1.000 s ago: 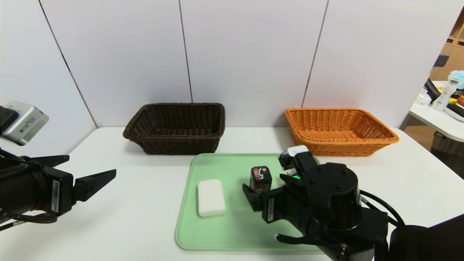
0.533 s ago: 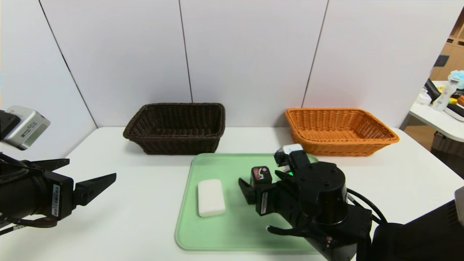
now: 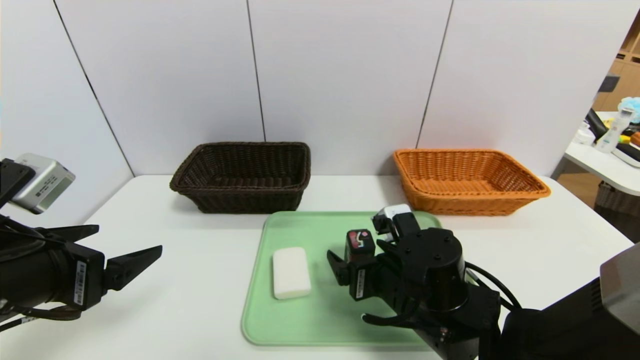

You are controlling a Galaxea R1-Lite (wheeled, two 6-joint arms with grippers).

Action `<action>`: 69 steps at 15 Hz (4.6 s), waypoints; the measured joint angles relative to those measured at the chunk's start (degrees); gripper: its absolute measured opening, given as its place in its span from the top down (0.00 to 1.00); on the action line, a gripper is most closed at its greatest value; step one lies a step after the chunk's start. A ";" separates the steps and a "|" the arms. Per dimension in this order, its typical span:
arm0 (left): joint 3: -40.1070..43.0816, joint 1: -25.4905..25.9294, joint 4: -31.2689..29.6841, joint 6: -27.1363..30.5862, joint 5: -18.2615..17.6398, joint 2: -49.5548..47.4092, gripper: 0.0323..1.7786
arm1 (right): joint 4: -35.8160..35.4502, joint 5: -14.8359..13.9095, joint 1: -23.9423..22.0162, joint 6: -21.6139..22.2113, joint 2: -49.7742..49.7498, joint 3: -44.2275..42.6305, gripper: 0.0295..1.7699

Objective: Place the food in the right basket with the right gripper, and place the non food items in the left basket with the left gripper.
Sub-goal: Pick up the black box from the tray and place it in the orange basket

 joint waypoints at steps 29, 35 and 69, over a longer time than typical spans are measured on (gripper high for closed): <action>1.68 0.00 0.22 0.17 0.00 -2.26 0.05 | -3.56 -0.11 0.59 -2.79 -3.47 1.11 0.60; 2.41 -0.38 0.16 0.17 0.00 -2.47 0.05 | 8.41 0.56 -6.50 -5.33 -13.99 -10.95 0.60; 2.50 -0.77 -1.90 0.00 -0.94 -0.13 0.05 | 24.20 22.36 -47.38 -9.40 11.12 -37.32 0.25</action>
